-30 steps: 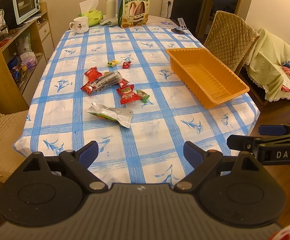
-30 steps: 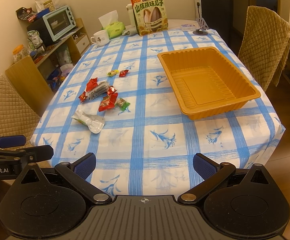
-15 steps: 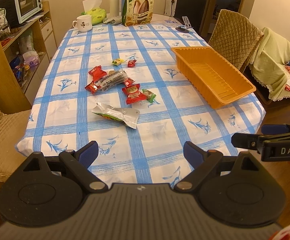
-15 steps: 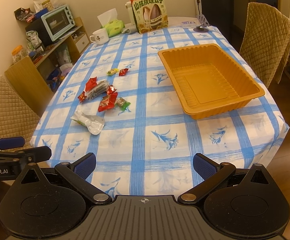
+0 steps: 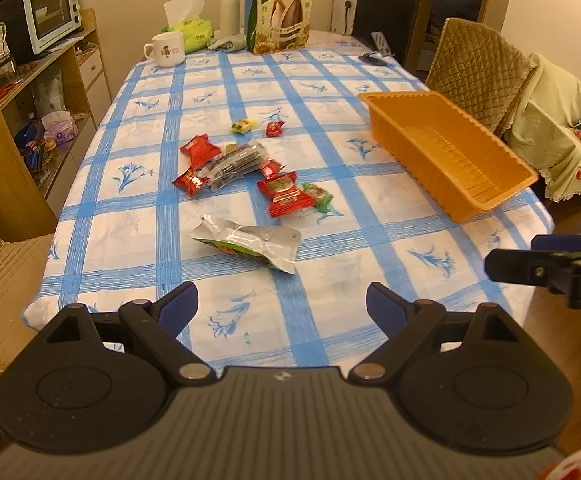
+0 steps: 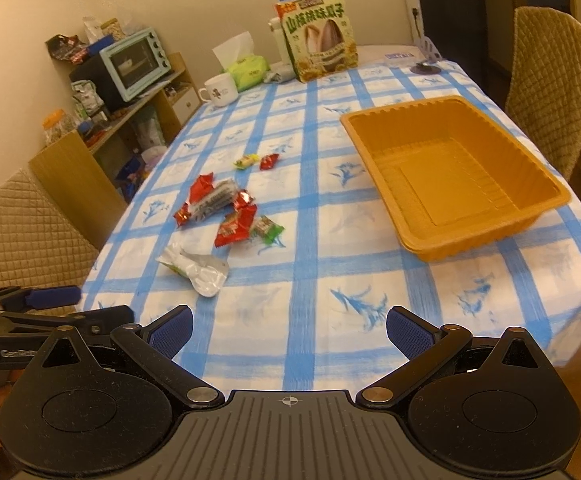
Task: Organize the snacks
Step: 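Move left tool to the silver foil pouch while right tool approaches the green-wrapped candy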
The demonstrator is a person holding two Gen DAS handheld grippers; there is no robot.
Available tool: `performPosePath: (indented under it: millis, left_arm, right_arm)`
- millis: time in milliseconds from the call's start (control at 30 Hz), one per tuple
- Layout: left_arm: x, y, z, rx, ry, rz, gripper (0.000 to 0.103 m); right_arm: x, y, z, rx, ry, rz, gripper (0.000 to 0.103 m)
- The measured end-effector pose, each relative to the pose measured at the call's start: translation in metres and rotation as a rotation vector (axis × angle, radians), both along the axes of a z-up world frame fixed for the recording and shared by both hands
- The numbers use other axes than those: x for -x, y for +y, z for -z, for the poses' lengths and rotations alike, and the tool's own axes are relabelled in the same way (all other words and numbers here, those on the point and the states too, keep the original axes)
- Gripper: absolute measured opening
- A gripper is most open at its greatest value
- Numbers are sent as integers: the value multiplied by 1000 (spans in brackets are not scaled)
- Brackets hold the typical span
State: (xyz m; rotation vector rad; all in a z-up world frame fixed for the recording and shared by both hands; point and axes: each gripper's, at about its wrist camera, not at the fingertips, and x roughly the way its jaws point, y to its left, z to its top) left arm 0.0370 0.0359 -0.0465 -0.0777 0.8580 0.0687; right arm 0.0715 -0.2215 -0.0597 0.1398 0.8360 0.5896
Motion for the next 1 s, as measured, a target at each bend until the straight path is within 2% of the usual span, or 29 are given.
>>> performPosePath:
  millis: [300,433,633,1000]
  left_arm:
    - [-33,17,23,24,26,-32,82]
    - [-50,19,33,42,45,-24,82]
    - [-72,23,49,74,71,-18,77]
    - [-108,41,76,130,142,-40,77]
  right_arm:
    - [-21,20,11,-4,-32,-37,103]
    - [-35,31,17,0,-35,-58,90]
    - [-61,46,26,18,-26,-70,82]
    - [-98,60,36,40,4,-62,80]
